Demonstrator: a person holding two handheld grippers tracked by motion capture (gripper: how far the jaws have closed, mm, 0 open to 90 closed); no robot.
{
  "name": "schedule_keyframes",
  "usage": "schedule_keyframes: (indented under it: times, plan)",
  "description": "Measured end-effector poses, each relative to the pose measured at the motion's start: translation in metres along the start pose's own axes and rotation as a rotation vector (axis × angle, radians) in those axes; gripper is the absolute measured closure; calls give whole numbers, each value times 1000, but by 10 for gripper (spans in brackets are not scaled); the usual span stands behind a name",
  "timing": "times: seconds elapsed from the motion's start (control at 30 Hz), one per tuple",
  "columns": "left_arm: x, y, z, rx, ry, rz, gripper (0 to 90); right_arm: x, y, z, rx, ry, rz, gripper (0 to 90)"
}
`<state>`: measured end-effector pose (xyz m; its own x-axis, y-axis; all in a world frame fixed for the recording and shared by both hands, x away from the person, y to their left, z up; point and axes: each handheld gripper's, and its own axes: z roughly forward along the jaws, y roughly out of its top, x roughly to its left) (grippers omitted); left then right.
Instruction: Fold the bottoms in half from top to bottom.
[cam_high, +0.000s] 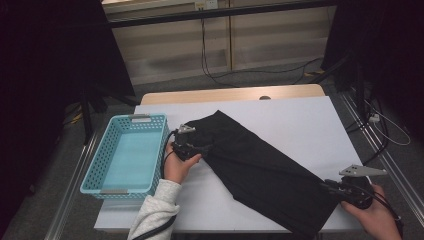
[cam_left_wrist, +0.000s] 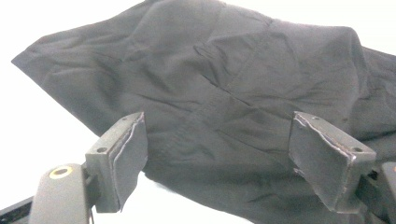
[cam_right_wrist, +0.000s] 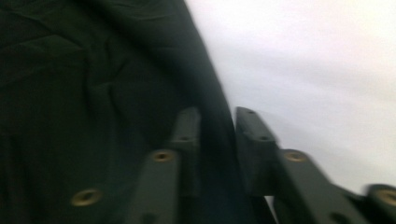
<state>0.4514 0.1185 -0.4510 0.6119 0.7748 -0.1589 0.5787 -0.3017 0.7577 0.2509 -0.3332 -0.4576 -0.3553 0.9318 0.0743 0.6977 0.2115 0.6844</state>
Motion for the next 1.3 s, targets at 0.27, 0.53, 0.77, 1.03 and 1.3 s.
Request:
schedule_keyframes:
  times: [0.27,0.53,0.77,1.03,1.3]
  plan:
    - [12,3,0,-32,45,-40,172,-12,-1,-10,38,24,36,887]
    - [25,9,14,-41,114,-80,172,-25,-4,-20,15,-33,55,702]
    - [43,16,34,-16,170,-153,256,-17,4,-14,-21,5,31,541]
    - [45,24,42,15,149,-184,795,-14,6,-13,-40,10,13,486]
    - [48,30,22,-20,204,-214,886,-11,10,-15,-82,7,-9,428]
